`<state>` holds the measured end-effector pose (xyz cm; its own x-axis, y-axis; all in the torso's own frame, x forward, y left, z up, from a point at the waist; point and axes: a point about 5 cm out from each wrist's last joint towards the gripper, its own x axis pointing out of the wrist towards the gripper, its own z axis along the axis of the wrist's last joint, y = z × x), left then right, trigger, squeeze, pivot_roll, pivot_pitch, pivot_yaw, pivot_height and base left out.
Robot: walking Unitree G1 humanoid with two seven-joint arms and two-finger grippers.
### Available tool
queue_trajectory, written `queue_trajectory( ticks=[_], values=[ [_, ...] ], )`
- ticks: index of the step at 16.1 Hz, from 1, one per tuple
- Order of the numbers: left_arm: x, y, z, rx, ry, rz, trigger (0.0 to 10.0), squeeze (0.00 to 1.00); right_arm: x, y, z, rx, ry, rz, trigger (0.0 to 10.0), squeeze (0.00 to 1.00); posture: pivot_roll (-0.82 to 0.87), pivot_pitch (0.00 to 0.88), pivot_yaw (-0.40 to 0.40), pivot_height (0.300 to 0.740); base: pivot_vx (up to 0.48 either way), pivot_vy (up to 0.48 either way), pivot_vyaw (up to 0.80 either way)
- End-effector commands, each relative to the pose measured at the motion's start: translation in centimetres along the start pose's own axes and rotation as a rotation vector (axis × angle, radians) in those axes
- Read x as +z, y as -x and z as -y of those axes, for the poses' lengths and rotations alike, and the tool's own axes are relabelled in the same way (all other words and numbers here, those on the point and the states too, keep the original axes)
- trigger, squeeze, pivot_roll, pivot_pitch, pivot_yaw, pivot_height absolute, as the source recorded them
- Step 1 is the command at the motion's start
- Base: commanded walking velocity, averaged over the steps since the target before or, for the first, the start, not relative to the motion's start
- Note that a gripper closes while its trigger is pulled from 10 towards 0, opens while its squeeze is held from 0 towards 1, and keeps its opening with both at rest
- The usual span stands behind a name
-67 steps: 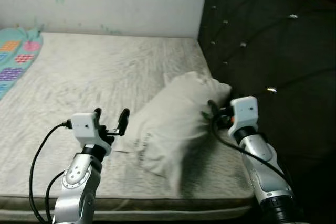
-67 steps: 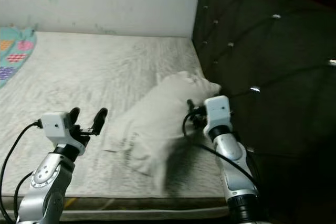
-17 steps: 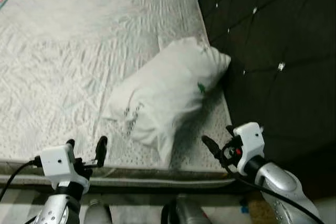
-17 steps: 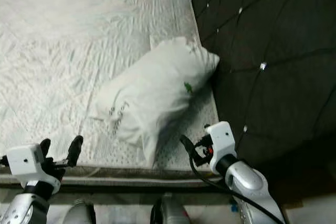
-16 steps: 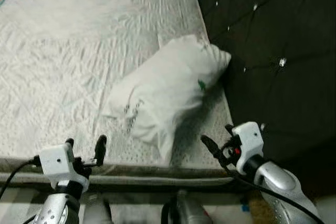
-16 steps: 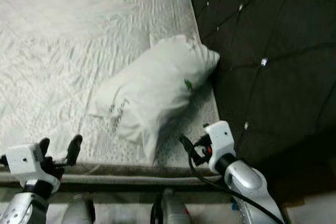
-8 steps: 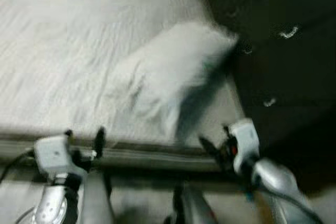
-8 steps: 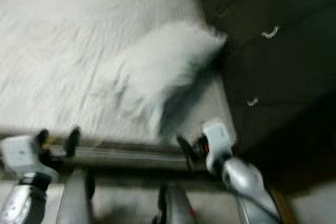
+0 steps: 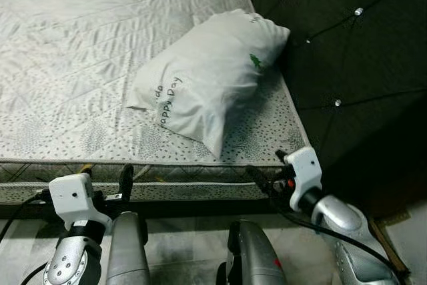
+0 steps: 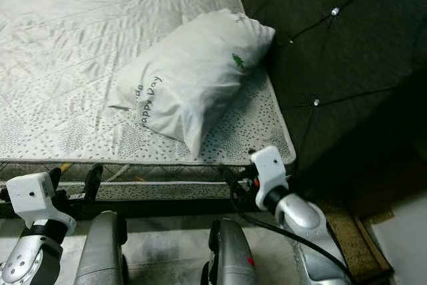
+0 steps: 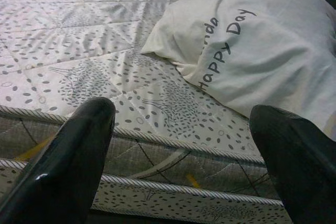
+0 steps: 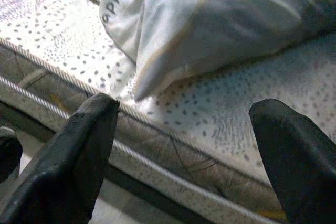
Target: Clean up the room
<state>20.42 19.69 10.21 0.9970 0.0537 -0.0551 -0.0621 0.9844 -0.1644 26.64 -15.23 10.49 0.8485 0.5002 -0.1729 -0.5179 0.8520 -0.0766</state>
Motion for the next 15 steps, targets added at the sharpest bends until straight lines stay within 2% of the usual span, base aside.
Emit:
queue_trajectory(
  ticks=[1,3,6,8,11,15],
  values=[
    [-0.2,-0.1,0.0,0.000,-0.002,-0.006,10.0,0.00,-0.2,0.0,0.0,0.014,0.019,-0.012,10.0,0.00,-0.05,0.166,-0.151,0.580,0.000,0.000,0.00],
    [-0.1,-0.1,0.0,0.001,-0.003,-0.002,10.0,0.00,-0.1,-0.3,0.0,0.020,0.028,-0.005,10.0,0.00,-0.04,0.156,-0.150,0.580,0.000,0.000,0.80],
    [0.0,-0.3,-0.1,0.000,-0.003,0.003,10.0,0.00,0.1,-0.9,0.2,0.002,0.005,0.008,10.0,0.00,-0.04,0.150,-0.147,0.580,0.000,0.000,0.00],
    [0.1,-0.6,-0.3,0.006,-0.010,0.005,10.0,0.00,0.5,-1.5,0.7,-0.052,-0.021,0.028,10.0,0.00,-0.04,0.151,-0.145,0.580,0.000,0.000,0.00],
    [0.5,-1.7,-0.3,0.045,-0.037,0.026,10.0,0.00,1.0,-2.8,1.5,-0.159,-0.077,0.003,10.0,0.00,-0.03,0.158,-0.140,0.580,0.000,0.000,0.00],
    [1.5,-3.3,1.1,0.041,-0.006,0.054,10.0,0.00,1.7,-5.5,1.4,-0.248,-0.145,-0.016,10.0,0.00,-0.01,0.190,-0.129,0.580,0.000,0.000,0.00]
  ],
)
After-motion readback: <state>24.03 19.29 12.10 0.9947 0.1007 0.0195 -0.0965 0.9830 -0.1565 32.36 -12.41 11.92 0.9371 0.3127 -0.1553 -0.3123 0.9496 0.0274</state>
